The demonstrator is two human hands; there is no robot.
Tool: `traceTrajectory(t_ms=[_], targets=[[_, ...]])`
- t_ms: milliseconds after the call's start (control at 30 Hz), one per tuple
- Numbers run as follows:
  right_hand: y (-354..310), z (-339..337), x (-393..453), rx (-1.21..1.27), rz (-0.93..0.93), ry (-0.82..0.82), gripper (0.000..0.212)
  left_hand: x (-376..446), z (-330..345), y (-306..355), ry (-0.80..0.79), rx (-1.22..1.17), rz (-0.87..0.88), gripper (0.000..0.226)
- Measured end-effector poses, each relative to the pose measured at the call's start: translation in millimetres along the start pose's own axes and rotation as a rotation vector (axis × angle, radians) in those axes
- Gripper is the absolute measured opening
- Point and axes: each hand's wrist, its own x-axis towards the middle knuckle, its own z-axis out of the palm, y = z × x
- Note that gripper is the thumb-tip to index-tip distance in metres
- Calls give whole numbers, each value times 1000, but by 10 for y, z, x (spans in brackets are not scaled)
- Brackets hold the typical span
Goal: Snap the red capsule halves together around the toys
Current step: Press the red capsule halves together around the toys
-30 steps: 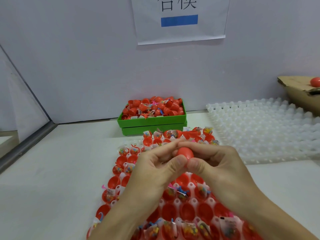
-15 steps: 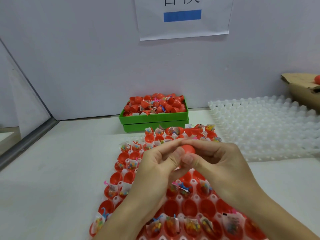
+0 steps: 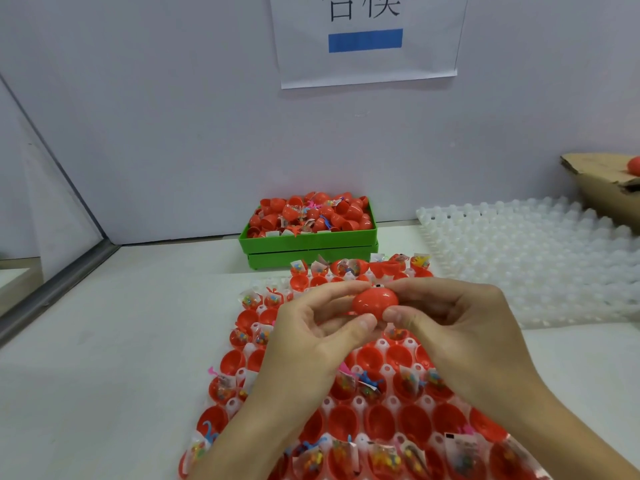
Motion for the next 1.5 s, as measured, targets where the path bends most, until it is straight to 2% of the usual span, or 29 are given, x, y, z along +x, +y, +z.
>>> traceTrajectory(t_ms=[200, 300, 500, 667, 767, 867, 1033, 1233, 1367, 1500], targets=[[7, 12, 1, 83, 50, -43, 14, -10, 25, 17, 23, 122, 58, 30], [-12, 40, -10, 157, 119, -79, 24, -13, 29, 38, 37, 133, 80, 26], [-15, 64, -20, 265, 192, -108, 31, 0, 19, 53, 33, 98, 99, 24], [-35, 61, -32, 234, 110, -32, 16, -8, 4, 36, 13, 35, 65, 24], [-31, 70, -38, 134, 52, 2, 31, -9, 18, 56, -4, -35, 42, 25], [-55, 77, -46, 107, 22, 2, 35, -9, 16, 69, 38, 58, 97, 25], [-52, 53, -30, 183, 85, -58, 24, 12, -23, 57, 45, 103, 175, 38], [-37, 83, -45, 231, 45, -35, 30, 10, -13, 68, 29, 58, 174, 28], [-32, 84, -48, 220, 21, -29, 28, 7, 3, 85, 54, 76, 157, 32], [-24, 88, -35, 309, 111, -15, 20, -2, -6, 100, 56, 99, 174, 37]])
